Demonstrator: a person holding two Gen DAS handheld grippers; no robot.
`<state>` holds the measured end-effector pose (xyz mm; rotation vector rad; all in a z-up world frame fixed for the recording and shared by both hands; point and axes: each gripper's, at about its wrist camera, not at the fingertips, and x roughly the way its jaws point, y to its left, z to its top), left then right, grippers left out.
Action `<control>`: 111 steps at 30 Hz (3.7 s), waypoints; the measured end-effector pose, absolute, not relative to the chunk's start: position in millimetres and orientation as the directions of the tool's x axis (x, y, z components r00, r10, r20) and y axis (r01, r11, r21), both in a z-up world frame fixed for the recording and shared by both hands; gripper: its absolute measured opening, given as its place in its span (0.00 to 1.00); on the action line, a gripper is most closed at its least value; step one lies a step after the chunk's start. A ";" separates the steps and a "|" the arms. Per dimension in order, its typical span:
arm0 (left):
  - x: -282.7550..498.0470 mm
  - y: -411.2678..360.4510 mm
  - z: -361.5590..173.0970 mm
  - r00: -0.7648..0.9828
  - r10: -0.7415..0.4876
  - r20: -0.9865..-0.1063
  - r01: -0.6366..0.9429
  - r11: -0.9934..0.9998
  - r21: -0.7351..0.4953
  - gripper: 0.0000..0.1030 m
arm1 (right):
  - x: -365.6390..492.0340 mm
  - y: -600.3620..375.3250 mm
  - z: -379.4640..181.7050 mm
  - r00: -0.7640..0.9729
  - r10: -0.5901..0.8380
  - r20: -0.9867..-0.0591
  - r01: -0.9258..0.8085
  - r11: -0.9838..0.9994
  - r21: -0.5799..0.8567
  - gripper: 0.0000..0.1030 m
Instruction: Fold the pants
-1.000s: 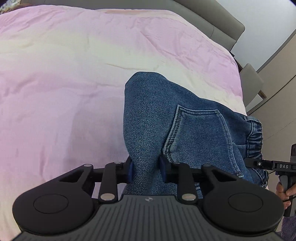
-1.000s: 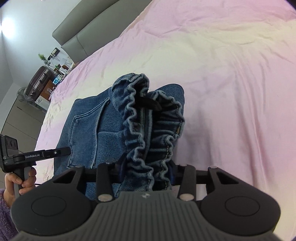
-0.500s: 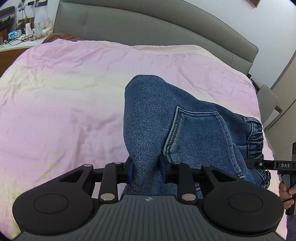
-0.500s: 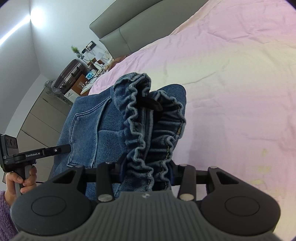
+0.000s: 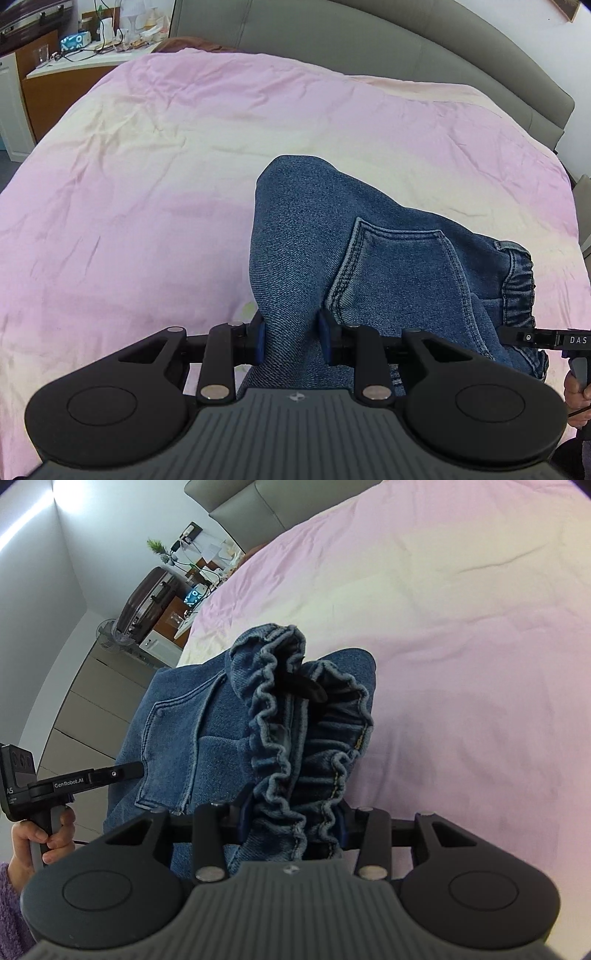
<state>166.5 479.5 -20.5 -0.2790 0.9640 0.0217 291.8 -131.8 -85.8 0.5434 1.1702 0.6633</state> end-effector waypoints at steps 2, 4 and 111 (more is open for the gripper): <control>173.9 490.3 -41.2 0.560 -0.118 -0.820 -0.150 0.959 -0.240 0.30 | 297.2 -119.3 -103.9 0.231 0.709 -0.666 -0.176 0.704 0.688 0.37; 181.1 497.8 -60.6 0.546 -0.126 -0.828 -0.152 0.957 -0.246 0.30 | 300.4 -110.9 -121.3 0.218 0.700 -0.680 -0.161 0.713 0.682 0.37; -75.2 220.6 -5.0 0.716 0.316 -0.623 -0.314 0.942 0.118 0.90 | -16.0 -164.9 5.5 0.782 0.380 -0.494 -0.409 0.911 0.052 0.95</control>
